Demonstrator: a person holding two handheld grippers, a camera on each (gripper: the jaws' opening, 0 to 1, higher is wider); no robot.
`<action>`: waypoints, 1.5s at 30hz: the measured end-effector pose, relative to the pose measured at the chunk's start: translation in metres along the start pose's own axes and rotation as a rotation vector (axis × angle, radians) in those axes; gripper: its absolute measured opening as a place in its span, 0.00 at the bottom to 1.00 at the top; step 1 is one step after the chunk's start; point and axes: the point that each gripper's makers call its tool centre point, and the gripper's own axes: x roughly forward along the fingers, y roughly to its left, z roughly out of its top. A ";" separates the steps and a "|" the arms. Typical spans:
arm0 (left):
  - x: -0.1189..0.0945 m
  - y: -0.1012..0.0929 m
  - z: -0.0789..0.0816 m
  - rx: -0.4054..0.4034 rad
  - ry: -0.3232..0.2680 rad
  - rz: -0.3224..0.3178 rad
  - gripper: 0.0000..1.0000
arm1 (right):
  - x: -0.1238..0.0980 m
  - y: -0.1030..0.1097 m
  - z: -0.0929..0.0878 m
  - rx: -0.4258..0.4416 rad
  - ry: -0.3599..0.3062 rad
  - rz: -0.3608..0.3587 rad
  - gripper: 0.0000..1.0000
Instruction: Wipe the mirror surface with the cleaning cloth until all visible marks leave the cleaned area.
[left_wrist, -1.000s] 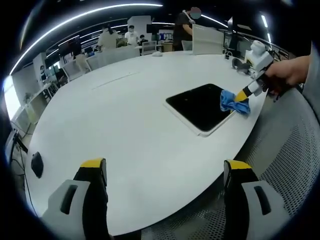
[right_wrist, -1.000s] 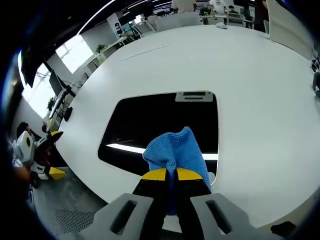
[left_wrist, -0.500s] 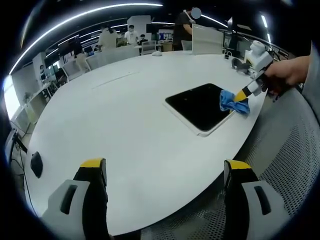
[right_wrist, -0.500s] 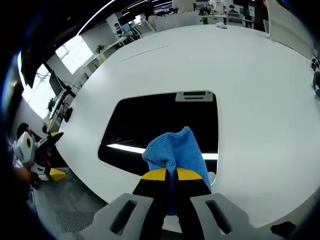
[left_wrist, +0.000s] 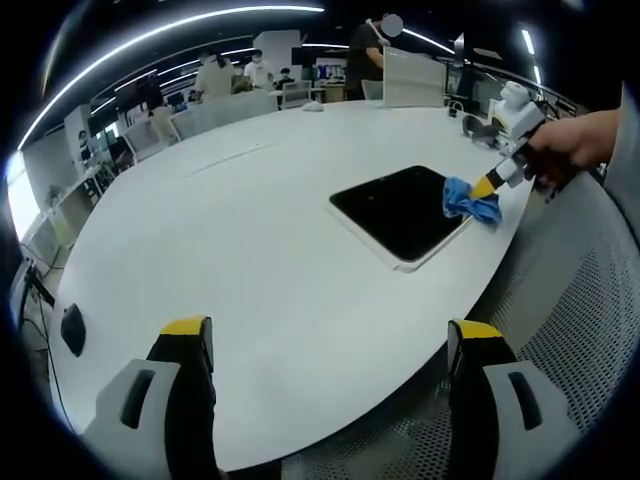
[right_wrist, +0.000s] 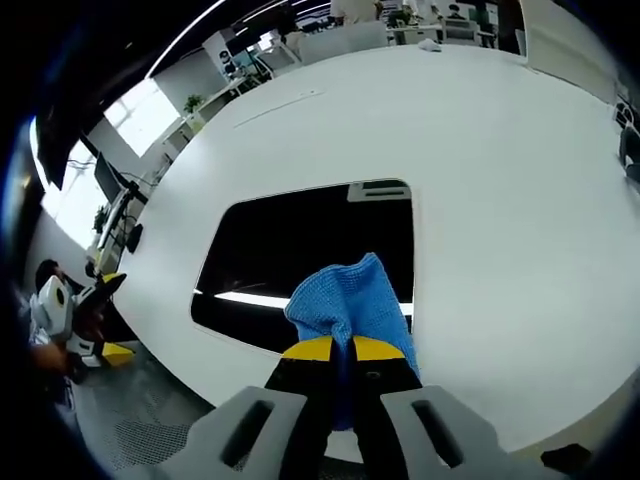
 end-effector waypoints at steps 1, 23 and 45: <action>0.000 0.000 0.000 0.000 0.000 0.000 0.98 | 0.000 0.000 0.000 0.001 0.000 0.000 0.00; 0.001 0.000 -0.002 0.000 0.005 -0.003 0.98 | -0.011 -0.023 -0.004 0.059 -0.008 -0.035 0.00; 0.001 0.001 -0.002 -0.002 0.002 -0.004 0.98 | -0.009 -0.028 0.000 0.076 -0.013 -0.065 0.00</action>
